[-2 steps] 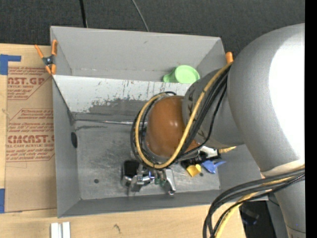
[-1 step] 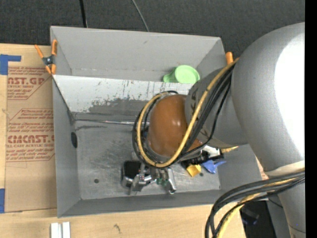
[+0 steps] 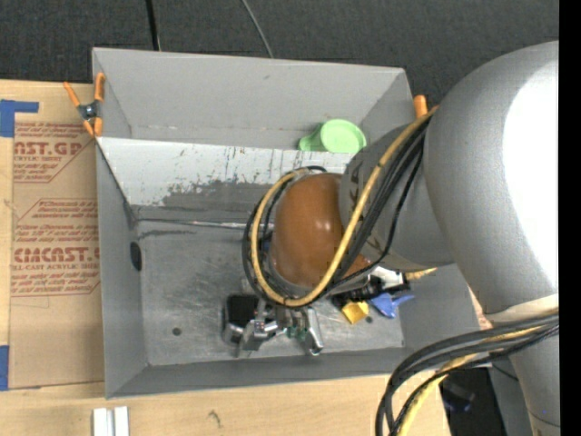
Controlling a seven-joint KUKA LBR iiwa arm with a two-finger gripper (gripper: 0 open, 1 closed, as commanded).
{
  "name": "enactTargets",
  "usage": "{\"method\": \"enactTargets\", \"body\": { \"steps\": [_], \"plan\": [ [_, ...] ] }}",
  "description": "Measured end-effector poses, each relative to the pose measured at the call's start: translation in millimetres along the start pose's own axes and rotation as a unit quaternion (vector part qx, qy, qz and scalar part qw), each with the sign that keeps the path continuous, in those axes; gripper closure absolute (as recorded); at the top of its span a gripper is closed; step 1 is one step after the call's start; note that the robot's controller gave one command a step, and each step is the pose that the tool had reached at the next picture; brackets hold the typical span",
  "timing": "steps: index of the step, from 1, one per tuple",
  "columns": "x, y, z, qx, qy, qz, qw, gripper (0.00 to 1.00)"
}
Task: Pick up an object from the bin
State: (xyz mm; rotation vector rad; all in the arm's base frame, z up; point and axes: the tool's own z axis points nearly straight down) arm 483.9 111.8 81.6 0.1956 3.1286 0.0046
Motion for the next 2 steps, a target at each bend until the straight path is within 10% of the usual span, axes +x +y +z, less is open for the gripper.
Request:
{"method": "enactTargets", "body": {
  "steps": [2],
  "plan": [
    [1.3, -0.7, -11.0, 0.002, 0.0033, -0.001, 1.0, 1.0]
  ]
}}
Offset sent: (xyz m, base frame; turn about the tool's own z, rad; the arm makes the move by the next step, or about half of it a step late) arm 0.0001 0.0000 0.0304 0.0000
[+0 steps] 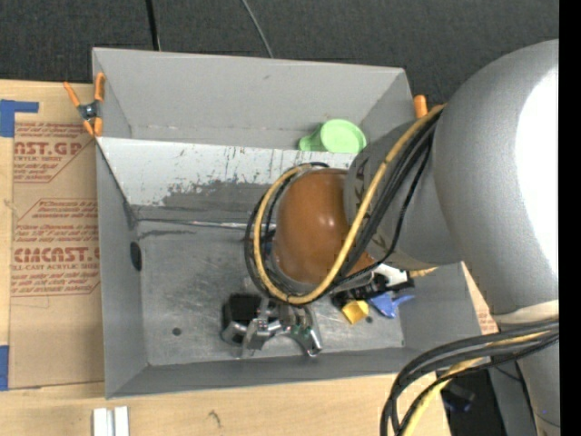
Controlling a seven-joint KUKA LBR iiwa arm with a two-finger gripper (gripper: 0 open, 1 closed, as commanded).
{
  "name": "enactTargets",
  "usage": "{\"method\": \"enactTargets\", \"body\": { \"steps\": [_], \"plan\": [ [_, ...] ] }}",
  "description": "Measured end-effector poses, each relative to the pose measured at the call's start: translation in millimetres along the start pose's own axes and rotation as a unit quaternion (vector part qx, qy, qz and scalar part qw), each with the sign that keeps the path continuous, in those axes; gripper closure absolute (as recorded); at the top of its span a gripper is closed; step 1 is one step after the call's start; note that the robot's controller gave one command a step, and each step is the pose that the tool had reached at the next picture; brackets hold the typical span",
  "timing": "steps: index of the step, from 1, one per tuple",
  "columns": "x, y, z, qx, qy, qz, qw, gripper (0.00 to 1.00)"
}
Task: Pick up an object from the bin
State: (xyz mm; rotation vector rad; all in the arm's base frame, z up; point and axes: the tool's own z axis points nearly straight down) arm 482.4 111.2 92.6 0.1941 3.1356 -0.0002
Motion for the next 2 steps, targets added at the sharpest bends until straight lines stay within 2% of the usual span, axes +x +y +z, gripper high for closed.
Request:
{"method": "enactTargets", "body": {
  "steps": [2],
  "plan": [
    [0.0, -0.1, -13.2, 0.0, 0.0, 0.0, 1.0, 1.0]
  ]
}}
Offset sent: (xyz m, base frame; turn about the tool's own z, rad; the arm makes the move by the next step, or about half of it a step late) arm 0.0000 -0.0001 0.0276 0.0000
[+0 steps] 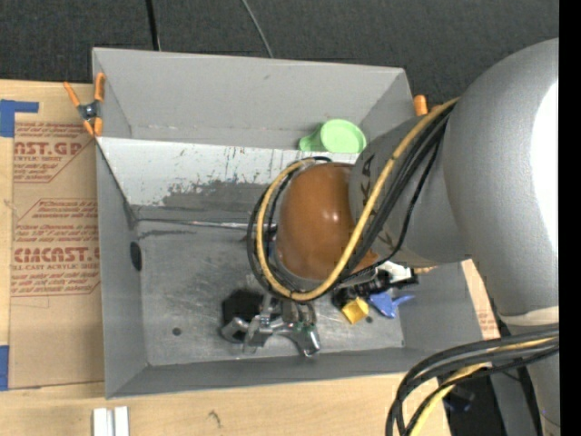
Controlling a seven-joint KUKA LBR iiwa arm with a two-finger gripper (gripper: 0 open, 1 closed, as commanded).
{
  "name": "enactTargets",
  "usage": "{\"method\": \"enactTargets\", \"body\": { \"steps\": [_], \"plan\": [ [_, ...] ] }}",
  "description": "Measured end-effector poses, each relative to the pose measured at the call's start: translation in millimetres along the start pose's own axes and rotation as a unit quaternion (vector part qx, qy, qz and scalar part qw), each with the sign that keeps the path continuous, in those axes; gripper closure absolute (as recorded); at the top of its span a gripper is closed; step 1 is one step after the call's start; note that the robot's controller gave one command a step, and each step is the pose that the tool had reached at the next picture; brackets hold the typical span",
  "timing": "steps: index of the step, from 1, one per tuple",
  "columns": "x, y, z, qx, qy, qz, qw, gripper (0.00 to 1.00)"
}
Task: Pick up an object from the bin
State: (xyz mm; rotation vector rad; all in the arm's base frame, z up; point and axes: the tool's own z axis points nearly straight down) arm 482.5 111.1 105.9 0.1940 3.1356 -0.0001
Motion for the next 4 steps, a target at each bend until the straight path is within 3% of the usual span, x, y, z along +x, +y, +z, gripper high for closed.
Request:
{"method": "enactTargets", "body": {
  "steps": [4],
  "plan": [
    [1.7, 0, -38, 0.0, 0.0021, 0.0, 1.0, 1.0]
  ]
}}
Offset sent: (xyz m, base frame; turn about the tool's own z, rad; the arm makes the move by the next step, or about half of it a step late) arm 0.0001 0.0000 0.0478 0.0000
